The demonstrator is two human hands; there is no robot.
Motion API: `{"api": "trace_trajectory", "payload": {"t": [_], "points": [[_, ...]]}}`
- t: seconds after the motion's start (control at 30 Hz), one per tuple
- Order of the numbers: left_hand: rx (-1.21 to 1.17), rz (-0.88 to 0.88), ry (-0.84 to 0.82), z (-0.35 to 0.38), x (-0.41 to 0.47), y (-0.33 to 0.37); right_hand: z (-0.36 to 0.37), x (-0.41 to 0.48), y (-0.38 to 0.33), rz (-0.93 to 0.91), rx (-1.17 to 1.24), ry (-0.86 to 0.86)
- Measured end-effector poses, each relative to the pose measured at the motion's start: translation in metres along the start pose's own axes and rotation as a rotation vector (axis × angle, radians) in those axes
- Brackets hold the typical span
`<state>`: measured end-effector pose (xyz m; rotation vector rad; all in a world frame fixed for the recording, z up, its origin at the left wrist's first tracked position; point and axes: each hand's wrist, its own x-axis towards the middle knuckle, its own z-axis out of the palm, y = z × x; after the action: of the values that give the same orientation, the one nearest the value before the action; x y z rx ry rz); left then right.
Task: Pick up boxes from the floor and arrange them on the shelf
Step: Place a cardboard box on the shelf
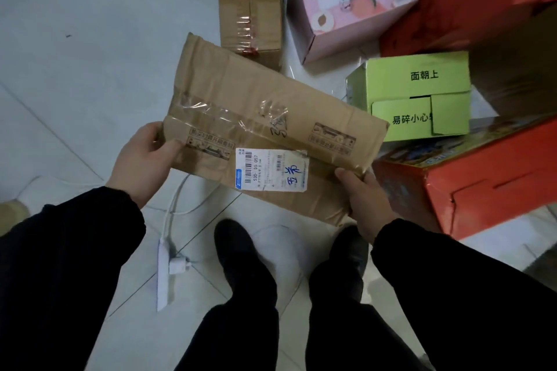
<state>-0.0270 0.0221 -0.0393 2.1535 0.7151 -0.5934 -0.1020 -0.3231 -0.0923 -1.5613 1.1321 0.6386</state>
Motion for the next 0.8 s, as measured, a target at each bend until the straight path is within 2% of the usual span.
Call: {"api": "trace_trajectory", "payload": {"t": [0.17, 0.3, 0.47, 0.53, 0.67, 0.8], "points": [[-0.138, -0.108, 0.123, -0.110, -0.098, 0.048, -0.014, -0.116, -0.110, -0.227, -0.133, -0.096], [-0.315, -0.142, 0.216, -0.214, -0.170, 0.093, -0.021, -0.218, -0.220, -0.443, -0.127, -0.215], [-0.690, -0.028, 0.350, -0.325, -0.277, 0.143, -0.036, -0.366, -0.336, -0.665, -0.104, -0.445], [-0.805, 0.048, 0.430, -0.361, -0.332, 0.161, -0.042, -0.422, -0.366, -0.678, -0.117, -0.541], [-0.916, 0.166, 0.667, -0.413, -0.453, 0.163, -0.037, -0.537, -0.399, -0.838, -0.212, -0.730], [-0.845, 0.122, 0.909, -0.434, -0.578, 0.125, -0.007, -0.629, -0.387, -0.951, -0.292, -0.916]]}}
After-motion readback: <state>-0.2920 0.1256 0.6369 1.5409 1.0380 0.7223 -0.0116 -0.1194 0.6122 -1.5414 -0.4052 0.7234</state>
